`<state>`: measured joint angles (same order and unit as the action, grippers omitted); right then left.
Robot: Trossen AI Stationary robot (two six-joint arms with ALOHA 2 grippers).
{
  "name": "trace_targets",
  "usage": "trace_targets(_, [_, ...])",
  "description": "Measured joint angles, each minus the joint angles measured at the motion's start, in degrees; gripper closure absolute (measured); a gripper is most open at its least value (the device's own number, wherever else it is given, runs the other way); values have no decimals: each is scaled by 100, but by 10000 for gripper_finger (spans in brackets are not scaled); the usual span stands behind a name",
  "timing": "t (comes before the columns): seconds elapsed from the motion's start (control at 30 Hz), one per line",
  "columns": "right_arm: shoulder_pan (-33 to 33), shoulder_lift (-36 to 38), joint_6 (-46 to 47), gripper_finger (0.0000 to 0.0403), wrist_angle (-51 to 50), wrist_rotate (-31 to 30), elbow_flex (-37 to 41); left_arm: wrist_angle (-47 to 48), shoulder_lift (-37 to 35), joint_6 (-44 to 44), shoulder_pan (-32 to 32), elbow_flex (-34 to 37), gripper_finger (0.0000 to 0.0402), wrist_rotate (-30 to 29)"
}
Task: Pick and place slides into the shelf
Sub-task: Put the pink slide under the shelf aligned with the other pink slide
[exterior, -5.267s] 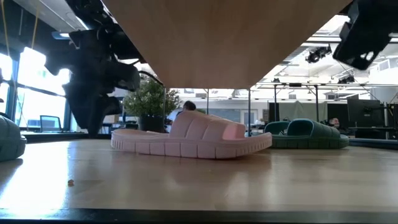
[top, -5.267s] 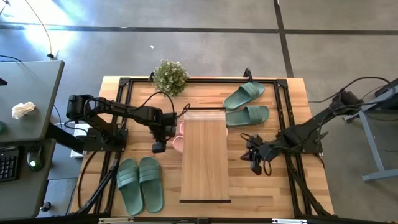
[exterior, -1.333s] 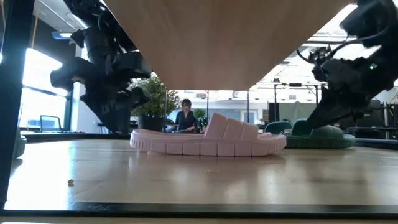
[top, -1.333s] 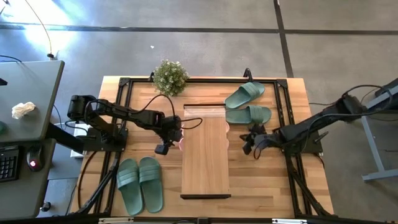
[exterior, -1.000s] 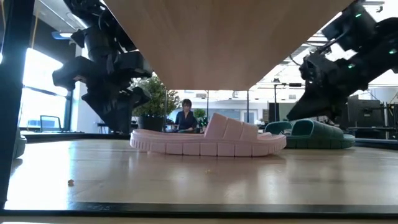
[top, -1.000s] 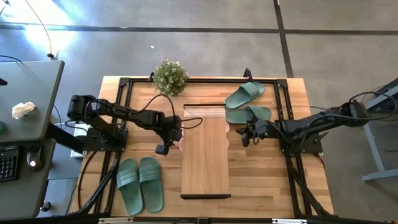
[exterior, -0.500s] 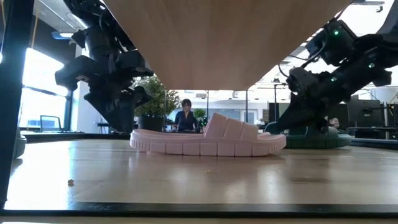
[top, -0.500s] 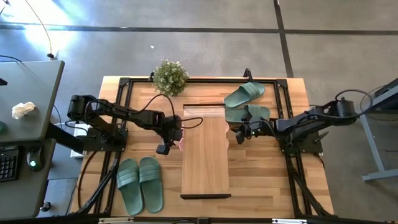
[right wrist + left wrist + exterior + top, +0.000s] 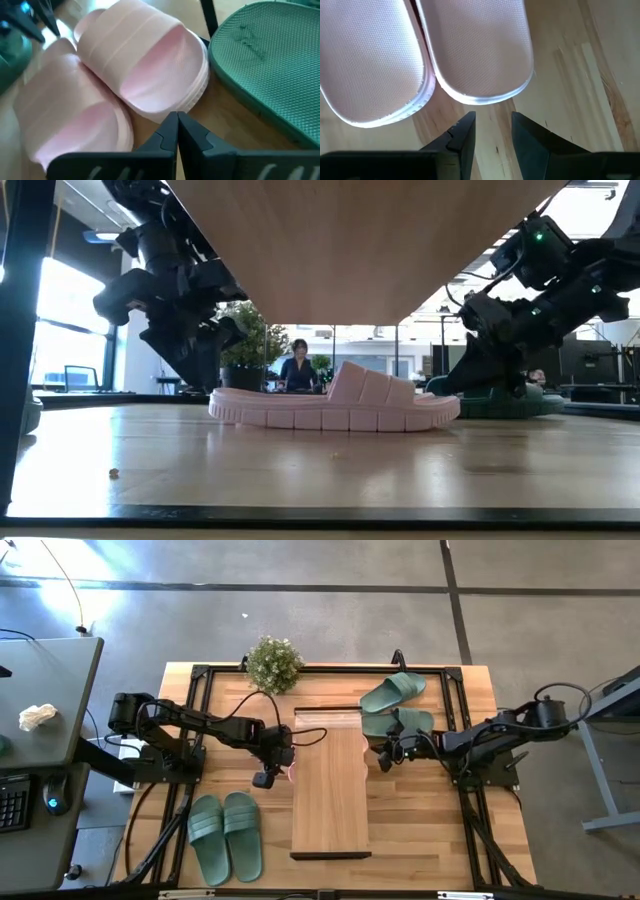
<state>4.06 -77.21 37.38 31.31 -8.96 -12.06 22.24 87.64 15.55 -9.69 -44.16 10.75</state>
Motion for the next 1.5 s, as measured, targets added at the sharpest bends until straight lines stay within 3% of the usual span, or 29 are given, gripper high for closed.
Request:
trace_targets(0.2, [-254,-11,-1641,403,74,-438,7,6,0,2,0,7,291,-118])
trace_targets(0.4, [-508,-6,-2578,403,144,-835,5,9,0,2,0,5,291,-128])
trace_targets(1.0, [-519,-20,-2735,403,104,-1011,5,-2,0,53,0,4,291,-137])
trace_targets(1.5, [-595,-933,-2982,403,319,-1202,-372,-13,0,26,0,4,291,-136])
